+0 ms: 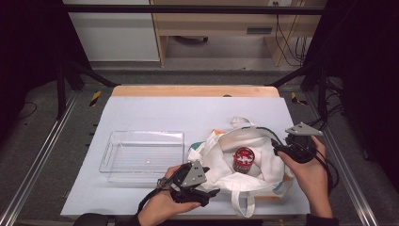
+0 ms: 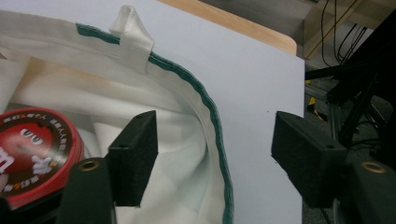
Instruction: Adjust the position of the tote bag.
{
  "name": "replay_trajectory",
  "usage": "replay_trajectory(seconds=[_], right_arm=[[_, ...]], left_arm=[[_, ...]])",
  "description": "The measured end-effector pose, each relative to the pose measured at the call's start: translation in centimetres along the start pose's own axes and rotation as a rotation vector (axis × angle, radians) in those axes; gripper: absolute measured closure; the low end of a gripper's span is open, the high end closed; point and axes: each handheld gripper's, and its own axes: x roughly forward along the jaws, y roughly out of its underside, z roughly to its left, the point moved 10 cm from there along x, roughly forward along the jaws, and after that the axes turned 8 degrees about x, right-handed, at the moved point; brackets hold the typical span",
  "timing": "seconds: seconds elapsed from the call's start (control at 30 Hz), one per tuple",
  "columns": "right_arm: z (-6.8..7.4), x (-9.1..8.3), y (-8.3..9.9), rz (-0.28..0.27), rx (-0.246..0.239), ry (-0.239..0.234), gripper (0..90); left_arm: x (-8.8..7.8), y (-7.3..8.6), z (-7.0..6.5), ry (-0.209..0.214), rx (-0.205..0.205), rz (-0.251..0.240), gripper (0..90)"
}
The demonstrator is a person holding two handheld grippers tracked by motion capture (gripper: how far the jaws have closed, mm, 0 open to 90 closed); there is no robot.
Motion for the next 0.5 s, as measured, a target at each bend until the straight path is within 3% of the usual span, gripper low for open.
replay_trajectory(seconds=[0.3, 0.5], right_arm=[[-1.2, -4.8, 1.3, -0.063, 0.082, 0.013, 53.6], [0.8, -4.8, 3.5, -0.017, 0.089, -0.036, 53.5]], left_arm=[[-1.0, -3.2, 4.5, -0.14, -0.02, -0.015, 28.5], [0.7, -4.2, 7.5, -0.191, 0.012, 0.046, 30.4]])
